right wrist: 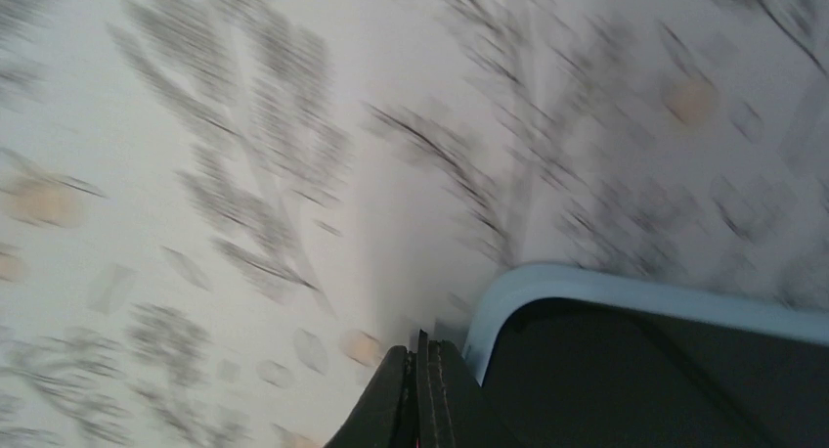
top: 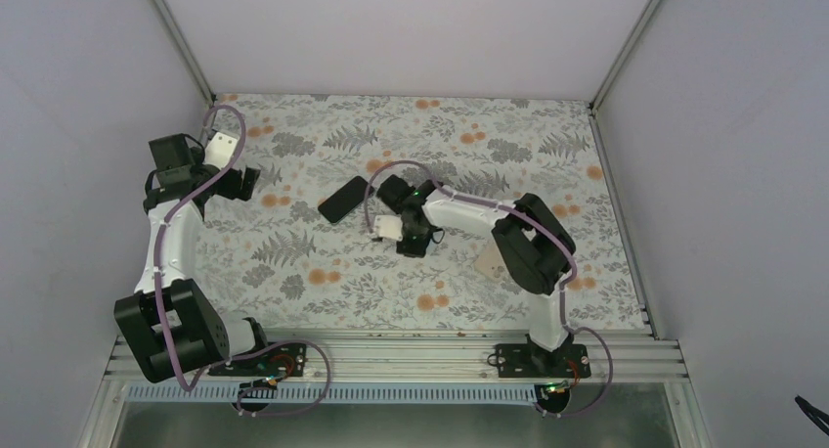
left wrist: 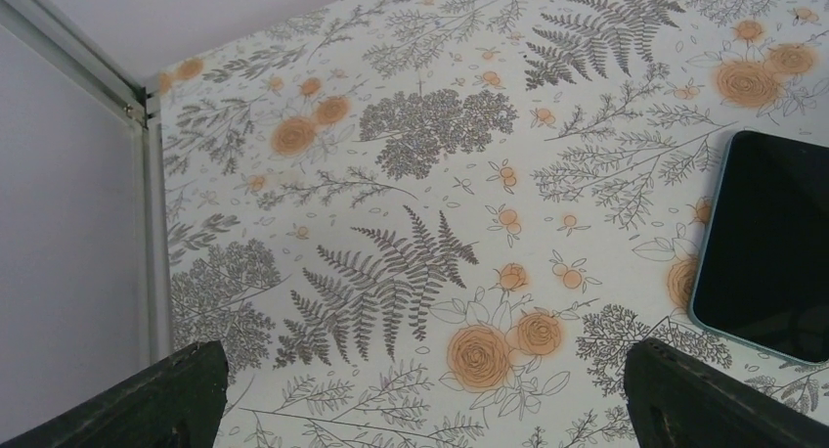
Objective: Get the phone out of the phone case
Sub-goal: Move the phone to the center of the board.
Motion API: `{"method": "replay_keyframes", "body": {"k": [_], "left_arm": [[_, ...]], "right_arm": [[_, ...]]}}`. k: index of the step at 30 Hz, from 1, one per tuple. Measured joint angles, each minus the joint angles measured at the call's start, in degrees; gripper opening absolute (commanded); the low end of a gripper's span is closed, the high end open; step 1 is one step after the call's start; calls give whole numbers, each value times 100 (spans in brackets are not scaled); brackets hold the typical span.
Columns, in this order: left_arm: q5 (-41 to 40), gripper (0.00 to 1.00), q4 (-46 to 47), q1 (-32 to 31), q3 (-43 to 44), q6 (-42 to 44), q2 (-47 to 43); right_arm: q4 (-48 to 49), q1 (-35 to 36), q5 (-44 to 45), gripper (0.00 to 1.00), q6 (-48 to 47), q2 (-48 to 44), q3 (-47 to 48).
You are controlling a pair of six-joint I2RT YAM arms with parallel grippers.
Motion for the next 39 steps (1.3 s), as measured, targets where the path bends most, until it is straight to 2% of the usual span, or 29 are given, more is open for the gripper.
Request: {"method": "replay_keyframes", "body": {"k": [14, 19, 22, 24, 25, 27, 28, 31, 36, 39], "left_arm": [[20, 100, 0, 0, -247, 111, -94], [4, 100, -2, 0, -350, 151, -243], [-11, 100, 7, 0, -411, 153, -315], [-22, 100, 4, 0, -455, 170, -365], [-33, 100, 4, 0, -487, 186, -404], [-70, 100, 0, 4, -586, 238, -529], [-79, 100, 0, 4, -625, 262, -579], [-98, 100, -4, 4, -717, 358, -697], [-48, 100, -11, 7, -719, 365, -704], [44, 100, 2, 9, -719, 339, -704]], "right_arm": [[286, -2138, 697, 4, 212, 133, 24], [601, -2780, 708, 4, 164, 560, 590], [645, -3101, 662, 5, 149, 1073, 1373], [675, -3274, 568, 12, 149, 1364, 1818], [678, -3355, 501, 24, 140, 1451, 1963], [638, -3469, 334, 55, 90, 1473, 2017], [603, -3515, 254, 65, 61, 1451, 2017], [332, -3622, -127, 83, -254, 1355, 2017], [-271, -3724, -1054, 89, -1110, 1211, 2264], [-837, -3764, -1674, 90, -1591, 1432, 3167]]}}
